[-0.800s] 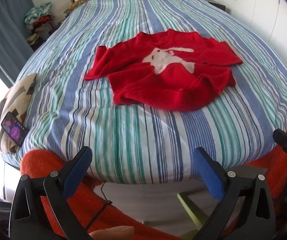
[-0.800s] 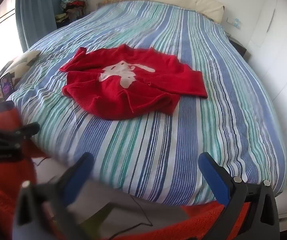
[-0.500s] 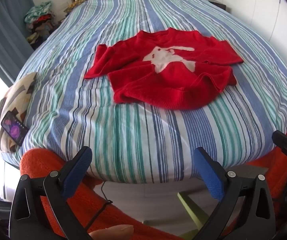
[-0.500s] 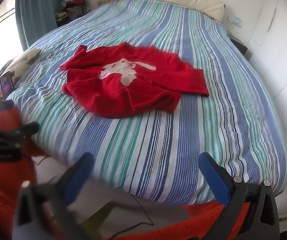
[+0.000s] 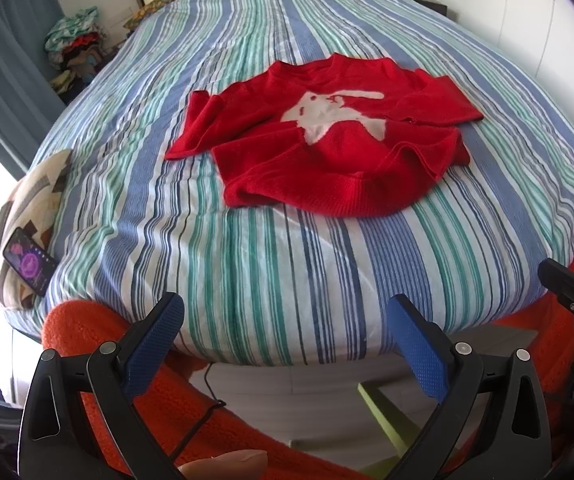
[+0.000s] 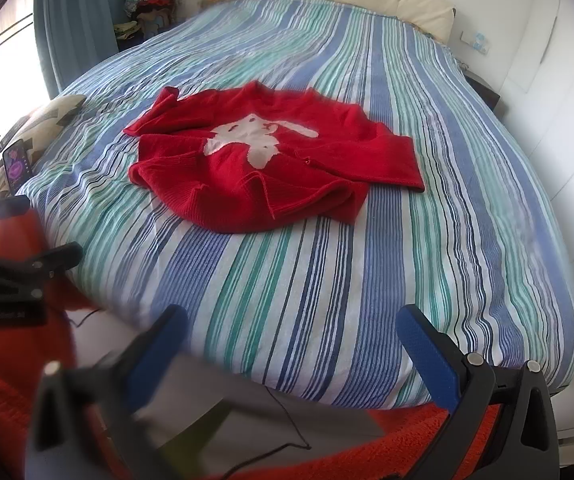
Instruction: Fold small clothes
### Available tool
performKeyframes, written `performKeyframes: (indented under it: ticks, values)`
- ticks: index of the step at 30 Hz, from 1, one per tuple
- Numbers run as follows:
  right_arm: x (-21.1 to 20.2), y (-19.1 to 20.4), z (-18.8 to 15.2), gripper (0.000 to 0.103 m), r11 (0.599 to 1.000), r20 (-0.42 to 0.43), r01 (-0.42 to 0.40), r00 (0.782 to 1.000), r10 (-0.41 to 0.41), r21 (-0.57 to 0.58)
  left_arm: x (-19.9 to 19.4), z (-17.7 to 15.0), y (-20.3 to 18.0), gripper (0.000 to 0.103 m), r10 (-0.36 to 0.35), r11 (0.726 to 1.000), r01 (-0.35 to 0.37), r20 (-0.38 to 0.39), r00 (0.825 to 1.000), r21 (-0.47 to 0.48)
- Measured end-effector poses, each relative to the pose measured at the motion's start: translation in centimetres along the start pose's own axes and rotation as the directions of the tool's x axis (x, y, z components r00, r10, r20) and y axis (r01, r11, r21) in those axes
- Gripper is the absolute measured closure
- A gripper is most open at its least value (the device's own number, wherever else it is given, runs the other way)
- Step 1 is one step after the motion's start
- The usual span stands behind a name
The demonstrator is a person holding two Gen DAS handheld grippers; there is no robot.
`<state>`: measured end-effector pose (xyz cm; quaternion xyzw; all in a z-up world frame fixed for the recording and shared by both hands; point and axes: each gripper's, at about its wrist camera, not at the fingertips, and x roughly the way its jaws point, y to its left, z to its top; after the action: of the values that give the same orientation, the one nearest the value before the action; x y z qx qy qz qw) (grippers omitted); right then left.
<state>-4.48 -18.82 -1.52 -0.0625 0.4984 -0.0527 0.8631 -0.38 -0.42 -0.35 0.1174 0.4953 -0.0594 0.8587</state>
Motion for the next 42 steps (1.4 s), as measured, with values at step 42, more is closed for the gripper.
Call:
performKeyframes:
  ticks: [42]
  values:
    - [1.4, -0.6, -0.3, 0.0, 1.0, -0.031, -0.006, 0.999, 0.007, 0.031, 1.1, 0.2, -0.5, 0.001, 0.03, 0.999, -0.029, -0.033, 0.999, 0.027]
